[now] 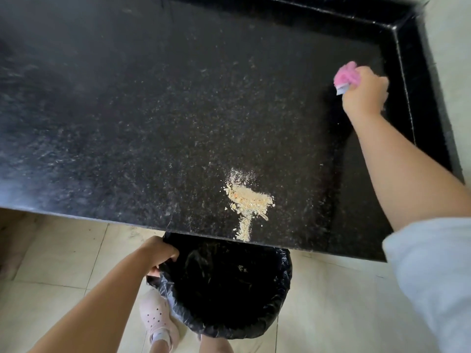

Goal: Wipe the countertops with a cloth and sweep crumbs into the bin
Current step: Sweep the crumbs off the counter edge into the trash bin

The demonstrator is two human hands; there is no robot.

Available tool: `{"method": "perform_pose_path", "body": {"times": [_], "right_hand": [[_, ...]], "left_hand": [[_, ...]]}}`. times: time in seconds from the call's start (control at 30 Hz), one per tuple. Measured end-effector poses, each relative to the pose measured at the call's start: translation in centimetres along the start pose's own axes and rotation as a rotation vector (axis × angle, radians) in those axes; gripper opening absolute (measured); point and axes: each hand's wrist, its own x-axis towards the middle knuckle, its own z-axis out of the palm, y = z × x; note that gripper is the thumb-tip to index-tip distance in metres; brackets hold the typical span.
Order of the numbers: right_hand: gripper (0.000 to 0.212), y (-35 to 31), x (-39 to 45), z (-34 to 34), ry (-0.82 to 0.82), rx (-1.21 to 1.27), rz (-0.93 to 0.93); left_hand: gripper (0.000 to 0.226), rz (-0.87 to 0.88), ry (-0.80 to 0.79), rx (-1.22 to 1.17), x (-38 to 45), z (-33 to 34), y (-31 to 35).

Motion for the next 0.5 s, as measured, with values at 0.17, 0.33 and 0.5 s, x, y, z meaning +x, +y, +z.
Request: {"method": "perform_pose_path", "body": {"times": [0.17, 0.33, 0.5], "right_hand": [[0.038, -1.3, 1.8, 1.9, -0.137, -0.077, -0.057], [0.049, -0.4, -4.1, 3.1, -0.341, -0.017, -0.533], [0.048, 1.8, -11.8, -1.8, -0.588, 0.144, -0.706]], "left_hand": [[0.007, -0.01, 0.0, 0.055, 0.2, -0.2, 0.6], [0.01, 0.003, -0.003, 0.038, 0.1, -0.1, 0.8], [0.01, 0.006, -0.038, -0.034, 0.8, -0.4, -0.1]]}}
